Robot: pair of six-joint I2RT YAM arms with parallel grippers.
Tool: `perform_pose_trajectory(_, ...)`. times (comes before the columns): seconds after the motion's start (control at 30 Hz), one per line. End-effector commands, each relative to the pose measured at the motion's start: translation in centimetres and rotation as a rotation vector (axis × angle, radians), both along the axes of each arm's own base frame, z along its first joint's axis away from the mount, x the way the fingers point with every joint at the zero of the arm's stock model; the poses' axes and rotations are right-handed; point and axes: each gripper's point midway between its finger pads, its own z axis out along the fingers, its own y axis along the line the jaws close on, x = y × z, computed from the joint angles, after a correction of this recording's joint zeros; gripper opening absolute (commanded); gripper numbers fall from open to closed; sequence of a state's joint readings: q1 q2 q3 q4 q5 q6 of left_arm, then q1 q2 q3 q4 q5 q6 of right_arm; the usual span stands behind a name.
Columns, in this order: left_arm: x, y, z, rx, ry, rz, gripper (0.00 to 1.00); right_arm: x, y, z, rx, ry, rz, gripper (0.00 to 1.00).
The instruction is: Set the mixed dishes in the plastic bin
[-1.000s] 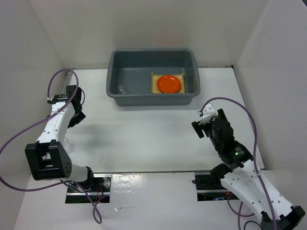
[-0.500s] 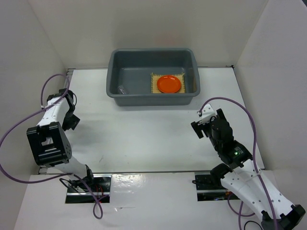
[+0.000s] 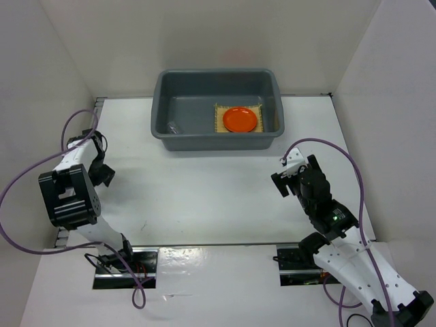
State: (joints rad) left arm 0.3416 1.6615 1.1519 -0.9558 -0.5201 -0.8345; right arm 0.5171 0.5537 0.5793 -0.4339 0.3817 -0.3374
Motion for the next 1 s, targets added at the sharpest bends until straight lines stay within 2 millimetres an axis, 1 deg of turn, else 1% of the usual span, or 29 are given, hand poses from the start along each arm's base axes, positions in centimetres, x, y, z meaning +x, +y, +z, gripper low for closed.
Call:
perform_pose_trajectory(0.0,0.1,-0.3,-1.7,-0.042,0.025,-0.022,0.95,0.3,0.2,1.1,0.026,-0.055,-0.006,0.98)
perform_pose_trajectory(0.03,0.4,-0.3,-1.8,-0.047,0.012,-0.022,0.88,0.3,0.2,1.1,0.026,-0.055,-0.006,0.98)
perform_pose_trajectory(0.07,0.0,-0.4,-2.2,-0.055,0.034,-0.031,0.84,0.3,0.0,1.1,0.023,-0.057,-0.014,0.98)
perform_pose_trajectory(0.1,0.1,-0.6,-2.2,-0.065,0.03,-0.032,0.8,0.3,0.0,1.1,0.032,-0.056,-0.018,0.98)
perform_pose_trajectory(0.13,0.3,-0.5,-2.5,-0.065,0.029,-0.032,0.64,0.3,0.0,1.1,0.032,-0.056,-0.018,0.98)
perform_pose_trajectory(0.17,0.6,-0.6,-2.6,-0.069,0.015,-0.033,0.53,0.3,0.0,1.1,0.032,-0.056,-0.018,0.98)
perform_pose_trajectory(0.23,0.5,-0.6,-2.9,-0.074,0.027,-0.032,0.33,0.3,0.0,1.3,0.037,-0.064,-0.018,0.98)
perform_pose_trajectory(0.27,0.5,-0.6,-2.9,-0.074,0.027,-0.032,0.2,0.3,0.0,1.3,0.037,-0.064,-0.018,0.98)
perform_pose_trajectory(0.3,0.4,-0.2,-2.7,-0.065,0.036,-0.023,0.0,0.3,0.0,1.3,0.037,-0.064,-0.018,0.98)
perform_pose_trajectory(0.33,0.4,-0.2,-2.3,-0.066,0.039,-0.007,0.0,0.3,0.0,1.3,0.037,-0.064,-0.018,0.98)
perform_pose_trajectory(0.37,1.7,0.5,-0.9,-0.037,0.0,0.003,0.0,0.3,0.0,1.3,0.037,-0.064,-0.018,0.98)
perform_pose_trajectory(0.4,2.4,0.7,0.6,-0.027,-0.027,0.003,0.0,0.3,0.0,1.3,0.037,-0.064,-0.018,0.98)
perform_pose_trajectory(0.47,5.1,1.5,4.2,0.007,-0.155,0.028,0.0,0.3,0.0,1.3,0.037,-0.064,-0.018,0.98)
perform_pose_trajectory(0.5,8.2,1.5,9.0,0.007,-0.342,0.027,0.0,0.3,0.0,1.1,0.031,-0.054,-0.018,0.98)
perform_pose_trajectory(0.53,11.1,1.6,12.1,0.011,-0.509,0.004,0.0,0.3,0.0,1.1,0.031,-0.054,-0.018,0.98)
perform_pose_trajectory(0.57,12.7,0.9,16.8,0.01,-0.697,-0.026,0.0,0.3,0.0,1.1,0.031,-0.054,-0.018,0.98)
perform_pose_trajectory(0.6,15.2,-1.7,20.5,-0.076,-0.88,-0.124,0.0,0.4,0.2,0.8,0.029,-0.043,-0.009,0.98)
perform_pose_trajectory(0.63,18.3,-2.5,25.5,-0.045,-1.122,-0.222,0.0,0.4,0.2,0.8,0.029,-0.043,-0.009,0.98)
perform_pose_trajectory(0.67,19.1,-5.4,29.5,-0.068,-1.273,-0.302,0.0,0.4,0.5,0.6,0.024,-0.035,0.0,0.98)
perform_pose_trajectory(0.7,20.6,-7.1,31.9,-0.092,-1.372,-0.342,0.0,0.4,0.5,0.6,0.024,-0.035,0.0,0.98)
perform_pose_trajectory(0.73,23.1,-8.3,34.1,-0.109,-1.398,-0.38,0.0,0.4,0.5,0.6,0.024,-0.035,0.0,0.98)
perform_pose_trajectory(0.77,24.7,-10.2,34.9,-0.123,-1.386,-0.446,0.0,0.4,0.5,0.6,0.024,-0.035,0.0,0.98)
perform_pose_trajectory(0.8,25.9,-15.5,33.7,-0.145,-1.283,-0.613,0.0,0.4,0.5,0.6,0.024,-0.035,0.0,0.98)
perform_pose_trajectory(0.83,27.2,-17.6,33.5,-0.112,-1.227,-0.681,0.0,0.4,0.5,0.6,0.024,-0.035,0.0,0.98)
perform_pose_trajectory(0.87,30.7,-20.4,34.8,-0.083,-1.228,-0.773,0.0,0.4,0.5,0.6,0.024,-0.035,0.0,0.98)
perform_pose_trajectory(0.9,29.7,-25.0,32.1,-0.097,-1.061,-0.916,0.0,0.4,0.3,0.7,0.021,-0.037,-0.01,0.98)
perform_pose_trajectory(0.93,33.7,-26.7,23.5,-0.071,-0.869,-0.944,0.0,0.4,0.3,0.7,0.021,-0.037,-0.01,0.98)
perform_pose_trajectory(0.97,32.5,-28.1,27.2,-0.038,-0.947,-0.993,0.0,0.4,0.3,0.7,0.021,-0.037,-0.01,0.98)
